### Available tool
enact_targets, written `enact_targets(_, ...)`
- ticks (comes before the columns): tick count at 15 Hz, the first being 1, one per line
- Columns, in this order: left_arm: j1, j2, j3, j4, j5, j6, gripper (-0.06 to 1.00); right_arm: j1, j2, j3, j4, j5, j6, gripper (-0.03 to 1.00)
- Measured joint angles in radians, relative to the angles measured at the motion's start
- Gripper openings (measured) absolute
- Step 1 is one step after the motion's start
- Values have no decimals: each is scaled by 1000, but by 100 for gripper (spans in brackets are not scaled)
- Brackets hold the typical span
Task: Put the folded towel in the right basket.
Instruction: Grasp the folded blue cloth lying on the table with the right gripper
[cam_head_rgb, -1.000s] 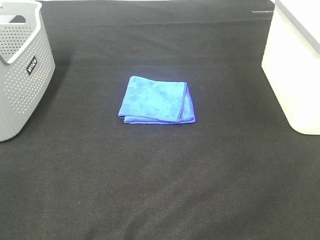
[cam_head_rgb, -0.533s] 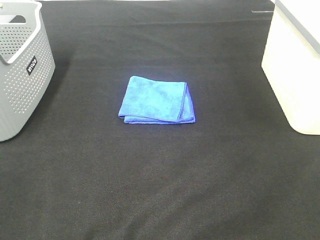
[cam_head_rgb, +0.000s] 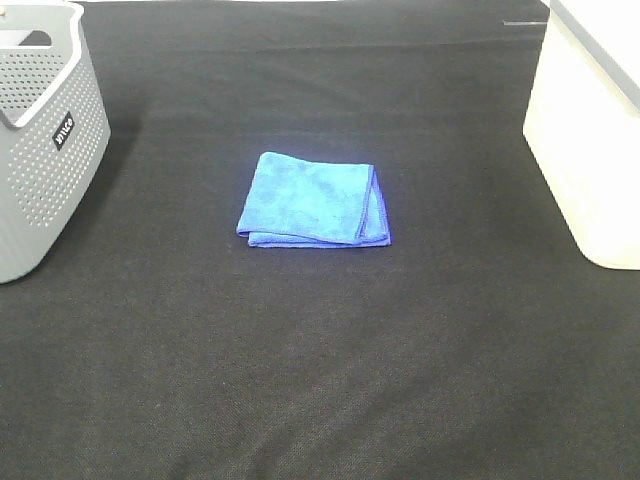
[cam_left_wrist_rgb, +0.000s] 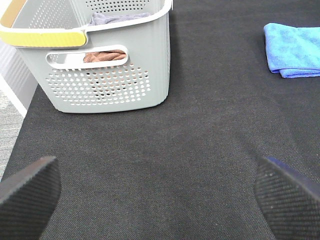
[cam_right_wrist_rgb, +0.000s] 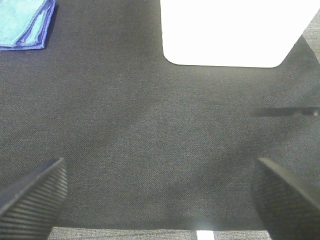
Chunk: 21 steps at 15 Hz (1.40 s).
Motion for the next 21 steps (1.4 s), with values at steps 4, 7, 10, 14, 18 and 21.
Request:
enact_targets(4,0,0,0,0,0,0,98,0,0,0,0,0,0,96)
enact_targets(7,0,0,0,0,0,0,98,0,0,0,0,0,0,96)
enact_targets(10,0,0,0,0,0,0,98,0,0,0,0,0,0,96)
enact_targets(14,0,0,0,1,0,0,98,0,0,0,0,0,-26,96)
enact_targets(18,0,0,0,1,0,0,98,0,0,0,0,0,-26,96)
enact_targets(21,0,0,0,1,0,0,98,0,0,0,0,0,-26,96)
